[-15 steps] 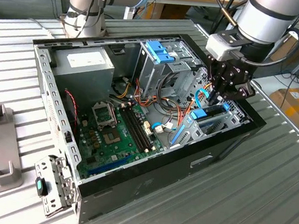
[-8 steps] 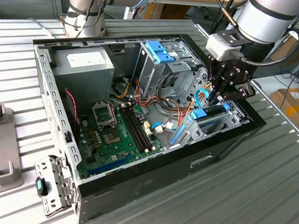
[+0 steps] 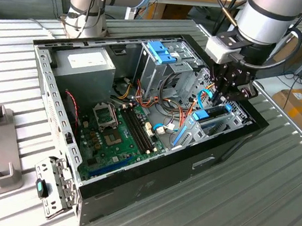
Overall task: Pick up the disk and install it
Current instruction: 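Insert the first disk wire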
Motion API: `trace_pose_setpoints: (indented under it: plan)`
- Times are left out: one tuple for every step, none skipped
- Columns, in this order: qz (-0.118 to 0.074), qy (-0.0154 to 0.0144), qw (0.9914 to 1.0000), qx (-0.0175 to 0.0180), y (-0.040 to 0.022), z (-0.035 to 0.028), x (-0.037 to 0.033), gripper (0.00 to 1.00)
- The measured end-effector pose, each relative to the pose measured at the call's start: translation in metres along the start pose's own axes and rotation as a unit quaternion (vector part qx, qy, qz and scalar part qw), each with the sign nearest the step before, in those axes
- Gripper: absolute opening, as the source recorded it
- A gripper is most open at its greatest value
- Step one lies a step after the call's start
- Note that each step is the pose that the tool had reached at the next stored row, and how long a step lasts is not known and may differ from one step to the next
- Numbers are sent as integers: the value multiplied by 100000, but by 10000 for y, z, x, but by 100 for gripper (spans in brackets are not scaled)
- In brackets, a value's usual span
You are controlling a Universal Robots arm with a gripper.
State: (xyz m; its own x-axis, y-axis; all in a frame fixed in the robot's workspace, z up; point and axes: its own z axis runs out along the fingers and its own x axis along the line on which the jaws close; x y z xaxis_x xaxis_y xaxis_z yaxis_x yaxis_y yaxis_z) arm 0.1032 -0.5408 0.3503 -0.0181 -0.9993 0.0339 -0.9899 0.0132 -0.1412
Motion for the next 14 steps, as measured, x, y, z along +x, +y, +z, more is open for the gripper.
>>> trace_pose_setpoints:
  plan:
    - [6,-1,100000,96,10,-1,8,16]
    - [7,2,100000,120,14,-2,14,16]
    - [10,-3,100000,140,20,-2,22,16]
    - [7,0,100000,166,27,-3,36,16]
    - [8,0,100000,175,32,-3,44,16]
    - [6,-5,100000,179,32,-2,46,16]
    - [3,-8,100000,180,32,-2,46,16]
    - [7,0,100000,180,32,-3,46,16]
    - [10,-4,100000,180,33,-3,47,16]
    - [8,-5,100000,179,33,-2,48,16]
    - [10,-7,100000,179,33,-2,48,16]
    - [9,-2,100000,180,34,-3,49,16]
    - [12,-4,100000,179,38,-3,49,16]
    - [13,-8,100000,179,41,-3,49,16]
